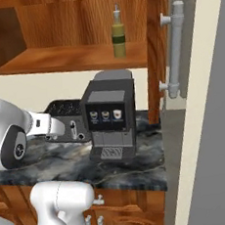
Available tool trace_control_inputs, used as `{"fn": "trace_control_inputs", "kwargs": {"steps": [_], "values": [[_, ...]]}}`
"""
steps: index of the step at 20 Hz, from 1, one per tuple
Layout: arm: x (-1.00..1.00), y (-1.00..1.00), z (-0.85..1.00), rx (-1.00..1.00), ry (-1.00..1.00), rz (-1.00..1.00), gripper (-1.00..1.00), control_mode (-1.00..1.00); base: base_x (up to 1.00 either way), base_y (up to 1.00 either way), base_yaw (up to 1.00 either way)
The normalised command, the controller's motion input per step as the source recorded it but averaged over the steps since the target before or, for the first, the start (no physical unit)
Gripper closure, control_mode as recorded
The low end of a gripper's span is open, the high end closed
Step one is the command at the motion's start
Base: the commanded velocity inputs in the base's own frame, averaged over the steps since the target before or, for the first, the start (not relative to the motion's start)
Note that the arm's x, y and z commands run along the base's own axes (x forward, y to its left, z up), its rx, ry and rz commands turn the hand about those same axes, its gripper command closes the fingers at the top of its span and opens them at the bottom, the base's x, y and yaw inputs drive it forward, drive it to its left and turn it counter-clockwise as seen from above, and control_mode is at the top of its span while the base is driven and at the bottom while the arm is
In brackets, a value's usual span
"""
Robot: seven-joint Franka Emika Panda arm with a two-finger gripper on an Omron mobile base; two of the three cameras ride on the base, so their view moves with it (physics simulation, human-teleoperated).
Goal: Move the condiment bottle and oil and vinegar bottle from the cabinet to the dining counter.
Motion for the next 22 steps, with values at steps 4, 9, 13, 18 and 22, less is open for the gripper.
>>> {"fn": "trace_control_inputs", "kwargs": {"steps": [4, 9, 13, 18, 22], "values": [[0.00, 0.00, 0.00, 0.00, 0.00, 0.00, -1.00, 1.00, 1.00, -0.26, 0.38], [0.00, 0.00, 0.00, 0.00, 0.00, 0.00, -1.00, 1.00, 0.91, -0.41, 0.24], [0.14, 0.00, -0.04, 0.00, 0.00, 0.02, -1.00, -1.00, 0.10, -0.01, 0.02], [0.08, -0.13, 0.17, -0.02, -0.08, -0.22, -1.00, -1.00, 0.00, 0.00, 0.00], [0.01, -0.56, 0.38, 0.00, -0.13, -0.18, -1.00, -1.00, 0.00, 0.00, 0.00]]}}
